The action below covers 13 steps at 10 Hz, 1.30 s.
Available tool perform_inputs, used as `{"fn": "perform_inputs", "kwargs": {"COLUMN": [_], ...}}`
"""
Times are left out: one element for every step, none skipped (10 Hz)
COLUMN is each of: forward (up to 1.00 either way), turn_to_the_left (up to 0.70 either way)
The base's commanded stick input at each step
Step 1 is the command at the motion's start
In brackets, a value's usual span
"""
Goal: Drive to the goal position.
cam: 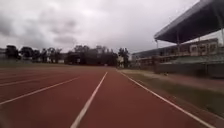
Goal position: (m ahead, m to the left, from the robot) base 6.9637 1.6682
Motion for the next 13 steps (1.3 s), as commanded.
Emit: {"fn": "perform_inputs", "kwargs": {"forward": [0.5, 0.5, 0.5, 0.5, 0.5, 0.5, 0.5, 0.5, 0.5, 0.5, 0.5, 0.5, 0.5], "turn_to_the_left": [0.0, 0.0, 0.0, 0.0, 0.0, 0.0, 0.0, 0.0, 0.0, 0.0, 0.0, 0.0, 0.0]}}
